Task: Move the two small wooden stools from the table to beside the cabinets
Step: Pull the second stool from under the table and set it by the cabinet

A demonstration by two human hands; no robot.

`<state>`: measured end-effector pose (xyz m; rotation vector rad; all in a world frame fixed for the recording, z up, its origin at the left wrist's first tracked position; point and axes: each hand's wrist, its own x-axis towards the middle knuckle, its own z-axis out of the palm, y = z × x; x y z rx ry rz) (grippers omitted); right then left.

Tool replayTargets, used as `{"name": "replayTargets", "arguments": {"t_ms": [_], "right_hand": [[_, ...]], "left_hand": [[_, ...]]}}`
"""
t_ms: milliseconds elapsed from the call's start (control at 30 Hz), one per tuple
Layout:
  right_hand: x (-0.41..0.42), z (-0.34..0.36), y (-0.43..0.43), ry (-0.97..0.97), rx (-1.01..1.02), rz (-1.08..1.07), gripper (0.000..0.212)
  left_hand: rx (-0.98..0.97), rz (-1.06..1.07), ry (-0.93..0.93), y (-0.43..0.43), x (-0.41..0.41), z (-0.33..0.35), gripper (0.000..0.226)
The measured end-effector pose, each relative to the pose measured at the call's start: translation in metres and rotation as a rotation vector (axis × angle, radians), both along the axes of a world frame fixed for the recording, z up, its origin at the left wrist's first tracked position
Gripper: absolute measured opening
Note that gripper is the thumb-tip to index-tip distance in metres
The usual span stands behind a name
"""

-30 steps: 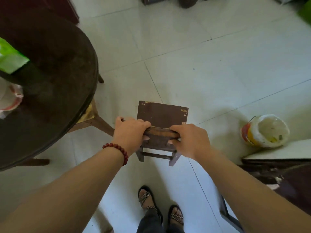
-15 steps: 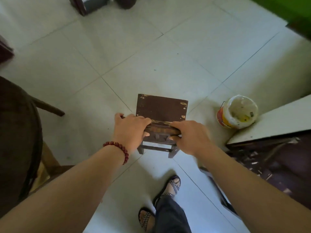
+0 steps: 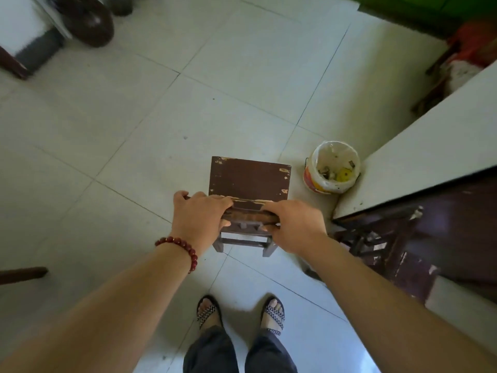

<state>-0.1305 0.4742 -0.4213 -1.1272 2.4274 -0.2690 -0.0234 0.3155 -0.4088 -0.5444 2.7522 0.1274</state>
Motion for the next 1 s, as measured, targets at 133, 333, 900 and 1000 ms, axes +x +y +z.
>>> {"name": "replayTargets", "arguments": {"t_ms": [133,333,900,1000], "right_hand": [[-0.009,-0.010,0.012,0.001,-0.022,-0.101,0.012],[-0.016,-0.023,0.038,0.034,-0.002,-0.226,0.012],[-0.001,-0.062,0.101,0.158,-0.013,-0.405,0.027],[0.000,-0.068,0.104,0.185,-0.025,-0.422,0.026]], "left_hand": [[0.029,-0.076,-0.010,0.001,-0.025,-0.008,0.027],[0.077,-0.182,0.023,0.018,-0.052,-0.022,0.025],[0.099,-0.367,0.062,0.068,-0.079,-0.066,0.027],[0.095,-0.379,0.066,0.072,-0.082,-0.071,0.026]]}}
